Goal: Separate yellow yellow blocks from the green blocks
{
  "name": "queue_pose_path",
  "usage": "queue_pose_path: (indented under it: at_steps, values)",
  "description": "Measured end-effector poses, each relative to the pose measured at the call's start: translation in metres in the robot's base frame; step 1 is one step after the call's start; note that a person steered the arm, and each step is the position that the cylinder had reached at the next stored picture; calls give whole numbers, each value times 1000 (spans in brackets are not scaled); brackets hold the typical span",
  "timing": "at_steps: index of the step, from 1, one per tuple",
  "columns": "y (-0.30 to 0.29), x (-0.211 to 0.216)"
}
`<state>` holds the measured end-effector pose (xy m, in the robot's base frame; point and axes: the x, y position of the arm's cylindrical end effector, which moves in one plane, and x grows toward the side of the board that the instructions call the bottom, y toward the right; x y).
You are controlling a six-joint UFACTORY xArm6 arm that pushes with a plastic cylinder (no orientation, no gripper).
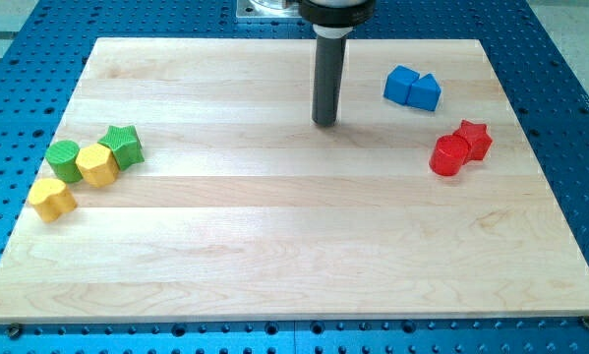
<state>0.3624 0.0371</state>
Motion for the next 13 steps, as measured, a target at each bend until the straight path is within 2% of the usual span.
queue_pose_path:
  at_steps: [1,2,3,4,5,6,7,8,9,10,11,12,13]
  values:
    - [-32,26]
    - [-82,94]
    - [-180,163]
    - [-291,197]
    - [-342,172]
    - [-330,157]
    - [-281,145]
    - [-336,138]
    - [-331,104]
    - [-287,53]
    - [-271,49]
    - [-262,89]
    - [-226,157]
